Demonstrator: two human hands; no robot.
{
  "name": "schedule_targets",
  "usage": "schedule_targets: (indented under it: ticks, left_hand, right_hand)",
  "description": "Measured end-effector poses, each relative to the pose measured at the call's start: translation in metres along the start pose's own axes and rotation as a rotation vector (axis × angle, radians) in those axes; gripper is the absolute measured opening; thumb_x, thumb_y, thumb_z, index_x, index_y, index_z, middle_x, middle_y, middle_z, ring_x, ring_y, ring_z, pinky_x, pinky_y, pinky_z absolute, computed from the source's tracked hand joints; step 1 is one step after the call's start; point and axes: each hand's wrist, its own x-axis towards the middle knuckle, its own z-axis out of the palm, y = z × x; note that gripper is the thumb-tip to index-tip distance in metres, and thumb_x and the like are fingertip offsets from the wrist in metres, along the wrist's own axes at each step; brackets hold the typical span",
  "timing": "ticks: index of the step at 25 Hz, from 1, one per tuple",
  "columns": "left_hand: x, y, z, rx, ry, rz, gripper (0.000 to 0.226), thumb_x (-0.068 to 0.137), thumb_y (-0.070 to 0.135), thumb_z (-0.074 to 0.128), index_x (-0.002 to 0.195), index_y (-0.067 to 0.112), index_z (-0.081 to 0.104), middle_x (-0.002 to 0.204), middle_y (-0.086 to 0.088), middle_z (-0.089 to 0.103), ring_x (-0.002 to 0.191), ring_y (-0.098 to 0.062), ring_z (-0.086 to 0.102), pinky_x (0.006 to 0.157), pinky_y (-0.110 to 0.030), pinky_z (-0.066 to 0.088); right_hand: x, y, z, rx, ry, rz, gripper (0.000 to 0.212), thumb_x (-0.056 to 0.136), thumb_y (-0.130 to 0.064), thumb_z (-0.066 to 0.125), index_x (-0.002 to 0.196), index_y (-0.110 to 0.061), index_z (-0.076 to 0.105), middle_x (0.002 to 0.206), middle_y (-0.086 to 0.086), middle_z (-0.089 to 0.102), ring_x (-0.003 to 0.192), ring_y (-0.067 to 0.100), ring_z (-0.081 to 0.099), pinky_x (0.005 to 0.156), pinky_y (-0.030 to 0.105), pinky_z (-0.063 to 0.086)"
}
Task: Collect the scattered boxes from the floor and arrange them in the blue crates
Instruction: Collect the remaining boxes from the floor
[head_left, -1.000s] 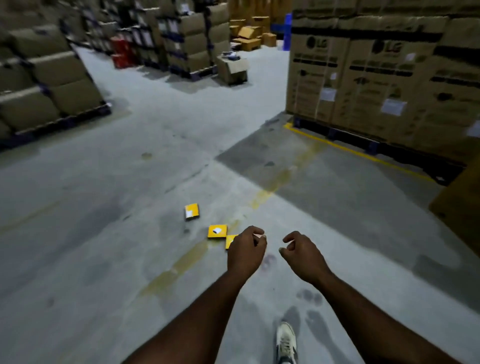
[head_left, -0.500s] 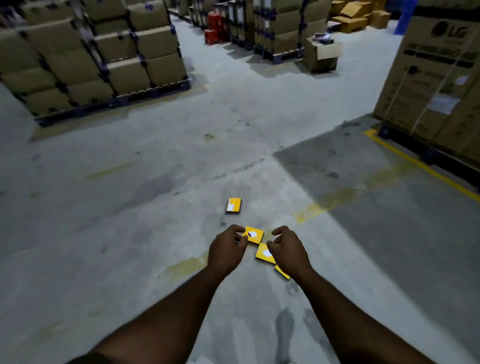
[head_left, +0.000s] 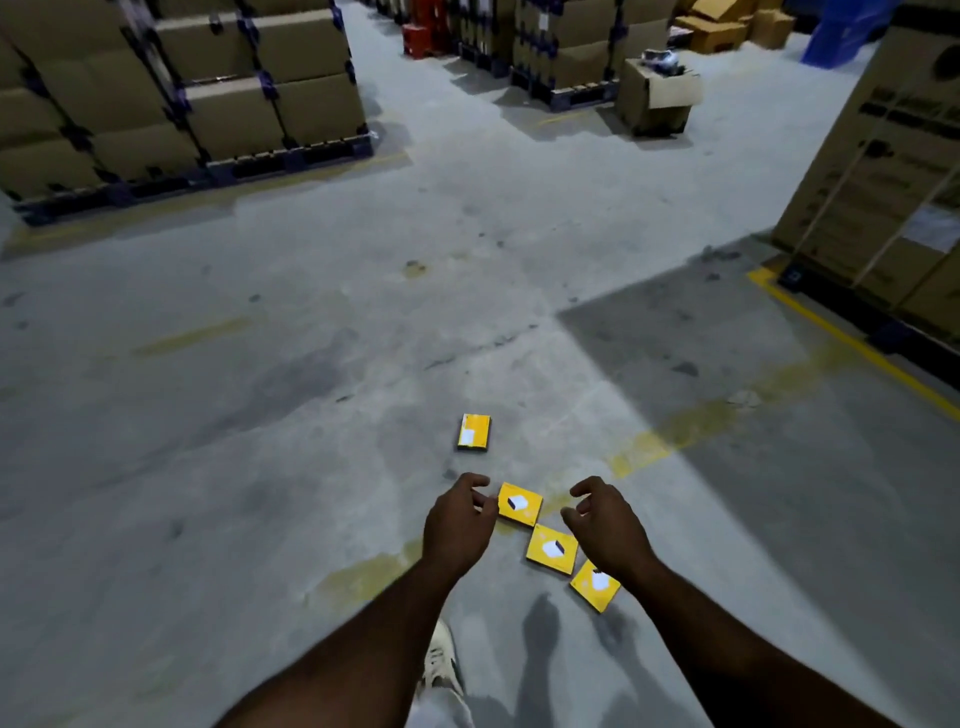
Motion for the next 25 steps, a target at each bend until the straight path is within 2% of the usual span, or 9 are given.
schedule_targets:
  ticks: [3,6,9,11,14,18,21,25]
  left_hand:
    - [0.055,-0.012,-0.024,0.033,-0.046,0.016,0.023,0.091,0.031,0.060,0.114,0.028,0.062,0.090,0.008,0.072,0.088,-0.013,0.069,0.079,-0.030,0.050]
    - [0.114,-0.024,-0.051,0.072,-0.101,0.017,0.024,0.090,0.034,0.058,0.113,0.029,0.062,0.090,0.009,0.072,0.088,-0.014,0.070,0.081,-0.032,0.052]
    - [0.167,-0.025,-0.067,0.109,-0.162,0.026,0.024,0.091,0.037,0.057,0.113,0.029,0.061,0.090,0.010,0.073,0.088,-0.014,0.070,0.082,-0.033,0.053]
    - [0.194,-0.022,-0.070,0.123,-0.212,0.033,0.024,0.091,0.037,0.058,0.113,0.030,0.060,0.089,0.009,0.073,0.089,-0.015,0.069,0.081,-0.033,0.053]
    - [0.238,-0.016,-0.069,0.136,-0.247,0.038,0.023,0.090,0.039,0.059,0.111,0.030,0.061,0.089,0.009,0.072,0.088,-0.014,0.069,0.082,-0.034,0.054]
    - [0.297,-0.014,-0.065,0.202,-0.251,-0.020,0.024,0.090,0.038,0.059,0.112,0.029,0.061,0.090,0.009,0.072,0.089,-0.014,0.071,0.084,-0.034,0.053]
    - [0.338,-0.008,-0.059,0.244,-0.265,-0.045,0.024,0.091,0.037,0.059,0.113,0.028,0.061,0.091,0.008,0.073,0.091,-0.015,0.070,0.084,-0.033,0.052]
    - [0.387,0.007,-0.037,0.274,-0.337,-0.046,0.026,0.091,0.033,0.059,0.115,0.026,0.060,0.093,0.006,0.074,0.096,-0.017,0.068,0.083,-0.030,0.049]
  right_hand:
    - [0.038,-0.030,0.020,0.008,0.026,0.061,0.024,0.088,-0.031,0.062,0.111,-0.027,0.054,0.100,-0.004,0.057,0.078,0.014,0.059,0.065,0.029,0.047]
    - [0.074,-0.065,0.044,0.054,0.058,0.115,0.025,0.088,-0.030,0.062,0.111,-0.026,0.055,0.103,-0.002,0.059,0.081,0.016,0.062,0.071,0.030,0.046]
    - [0.103,-0.091,0.060,0.069,0.057,0.139,0.026,0.088,-0.030,0.063,0.112,-0.024,0.055,0.101,-0.003,0.056,0.082,0.014,0.057,0.071,0.028,0.042]
    - [0.124,-0.096,0.064,0.058,0.048,0.160,0.026,0.088,-0.029,0.065,0.112,-0.023,0.056,0.099,-0.002,0.056,0.083,0.014,0.054,0.071,0.027,0.039]
    - [0.171,-0.098,0.065,0.082,0.076,0.189,0.026,0.086,-0.026,0.066,0.110,-0.022,0.057,0.096,0.000,0.058,0.083,0.018,0.059,0.070,0.027,0.041]
    - [0.239,-0.100,0.073,0.182,0.097,0.237,0.023,0.086,-0.021,0.067,0.108,-0.019,0.058,0.097,0.005,0.060,0.079,0.013,0.058,0.061,0.020,0.037]
    - [0.277,-0.099,0.085,0.259,0.106,0.285,0.024,0.085,-0.021,0.066,0.108,-0.018,0.059,0.099,0.006,0.061,0.092,0.020,0.061,0.074,0.028,0.042]
    - [0.315,-0.091,0.094,0.332,0.132,0.385,0.025,0.085,-0.023,0.066,0.109,-0.020,0.059,0.100,0.005,0.063,0.089,0.021,0.062,0.077,0.033,0.048]
